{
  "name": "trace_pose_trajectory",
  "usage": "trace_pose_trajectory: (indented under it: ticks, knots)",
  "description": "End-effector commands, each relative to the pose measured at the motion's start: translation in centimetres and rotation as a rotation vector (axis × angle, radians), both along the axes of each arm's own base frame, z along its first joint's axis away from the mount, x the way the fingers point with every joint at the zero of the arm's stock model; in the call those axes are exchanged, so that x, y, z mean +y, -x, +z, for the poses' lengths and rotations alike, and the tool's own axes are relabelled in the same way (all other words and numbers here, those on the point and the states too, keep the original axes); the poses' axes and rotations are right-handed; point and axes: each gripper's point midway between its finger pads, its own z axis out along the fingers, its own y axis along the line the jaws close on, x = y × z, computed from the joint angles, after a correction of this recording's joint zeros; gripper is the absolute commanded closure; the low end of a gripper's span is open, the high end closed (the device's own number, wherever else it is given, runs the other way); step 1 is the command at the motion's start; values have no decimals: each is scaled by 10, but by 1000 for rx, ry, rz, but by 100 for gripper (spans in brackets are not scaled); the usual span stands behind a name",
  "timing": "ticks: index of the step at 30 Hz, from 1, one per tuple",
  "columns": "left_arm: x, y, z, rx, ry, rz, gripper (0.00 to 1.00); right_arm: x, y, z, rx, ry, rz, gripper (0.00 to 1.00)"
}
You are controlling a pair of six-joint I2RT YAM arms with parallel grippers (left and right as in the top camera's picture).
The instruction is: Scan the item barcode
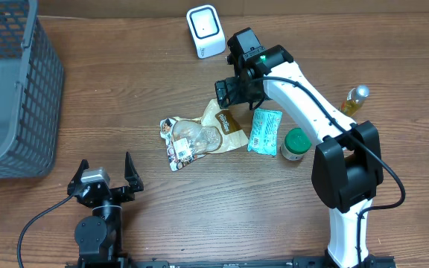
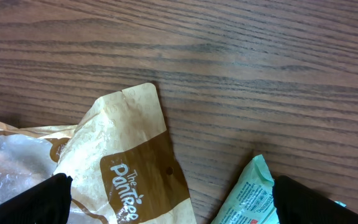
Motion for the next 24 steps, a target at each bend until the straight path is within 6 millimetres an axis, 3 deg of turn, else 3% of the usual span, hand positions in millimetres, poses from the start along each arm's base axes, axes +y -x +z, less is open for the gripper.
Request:
trace_pose_trajectory:
  ticks: [1,18,24]
  knots:
    - [2,1,1,-9,10,11,0,-1,-1,-1,-3,5,-6,0]
    - [2,1,1,-9,10,11,0,-1,-1,0,-4,5,-6,0]
    - [2,1,1,-9,10,11,0,14,6,14,-32,-9,28,0]
